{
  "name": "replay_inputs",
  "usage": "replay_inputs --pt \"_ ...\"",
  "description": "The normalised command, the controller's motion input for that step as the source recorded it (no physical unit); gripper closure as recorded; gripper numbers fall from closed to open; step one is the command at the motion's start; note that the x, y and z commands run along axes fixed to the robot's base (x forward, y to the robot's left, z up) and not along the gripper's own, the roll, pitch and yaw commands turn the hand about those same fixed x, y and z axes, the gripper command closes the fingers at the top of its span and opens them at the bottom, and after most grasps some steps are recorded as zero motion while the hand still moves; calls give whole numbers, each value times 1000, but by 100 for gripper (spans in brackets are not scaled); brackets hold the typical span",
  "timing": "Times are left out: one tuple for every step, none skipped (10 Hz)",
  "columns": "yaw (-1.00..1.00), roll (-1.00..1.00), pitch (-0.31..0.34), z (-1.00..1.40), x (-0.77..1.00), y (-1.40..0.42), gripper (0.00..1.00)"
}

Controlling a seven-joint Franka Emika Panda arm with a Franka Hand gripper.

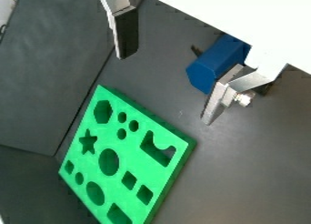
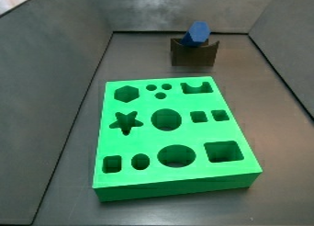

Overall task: Pick up the hexagon object. Move up. Place the hexagon object on the fixture. Regrasp the hexagon object. Move to above the board. Insert the hexagon object.
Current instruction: Regrasp the hexagon object.

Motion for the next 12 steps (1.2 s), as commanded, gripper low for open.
replay_inputs --pt "34 1000 43 288 -19 -117 0" --pt "34 1000 43 82 -11 -84 0" --pt "34 1000 42 22 0 -57 0" --pt "33 1000 42 40 -8 -39 0" --pt "34 1000 39 33 -16 -31 0" --pt "34 1000 36 13 -15 -28 0" --pt "34 1000 33 13 -14 -26 0" --pt "35 1000 32 16 -15 -21 0" --pt "36 1000 28 5 -1 -22 0" --pt "37 1000 26 2 7 -22 0" --pt "38 1000 25 7 11 -18 0" --pt "39 1000 28 8 11 -15 0"
